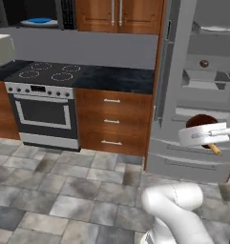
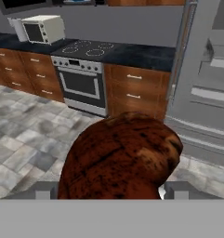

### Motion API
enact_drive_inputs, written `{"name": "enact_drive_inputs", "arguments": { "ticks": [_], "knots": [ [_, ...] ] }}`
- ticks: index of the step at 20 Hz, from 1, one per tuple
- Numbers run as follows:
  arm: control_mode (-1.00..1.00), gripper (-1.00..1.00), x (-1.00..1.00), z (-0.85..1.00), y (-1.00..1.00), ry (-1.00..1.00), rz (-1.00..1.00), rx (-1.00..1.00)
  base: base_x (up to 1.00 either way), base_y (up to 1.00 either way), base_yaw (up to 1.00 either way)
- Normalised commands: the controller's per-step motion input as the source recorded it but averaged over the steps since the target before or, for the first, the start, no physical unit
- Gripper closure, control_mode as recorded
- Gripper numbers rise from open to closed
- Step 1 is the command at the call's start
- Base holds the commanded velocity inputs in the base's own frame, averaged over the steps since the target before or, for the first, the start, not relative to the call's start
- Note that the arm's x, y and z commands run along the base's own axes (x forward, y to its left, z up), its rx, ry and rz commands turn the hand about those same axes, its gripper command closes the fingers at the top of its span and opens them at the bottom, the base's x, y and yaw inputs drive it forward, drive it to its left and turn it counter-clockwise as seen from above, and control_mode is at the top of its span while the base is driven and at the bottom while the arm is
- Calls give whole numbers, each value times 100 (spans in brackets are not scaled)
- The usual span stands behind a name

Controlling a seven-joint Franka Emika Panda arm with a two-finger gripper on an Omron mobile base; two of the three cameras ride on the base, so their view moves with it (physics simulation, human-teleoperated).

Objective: Transport the steak from the fridge to the microwave and turn on the microwave.

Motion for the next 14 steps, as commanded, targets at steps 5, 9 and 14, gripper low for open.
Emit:
{"name": "enact_drive_inputs", "arguments": {
  "ticks": [5, 9, 14],
  "knots": [
    [100, 100, 0, 0, 0, 0, 0, 0, 76, 27, 52],
    [100, 100, 0, 0, 0, 0, 0, 0, 100, 1, 17],
    [100, 100, 0, 0, 0, 0, 0, 0, 100, 24, 10]
  ]
}}
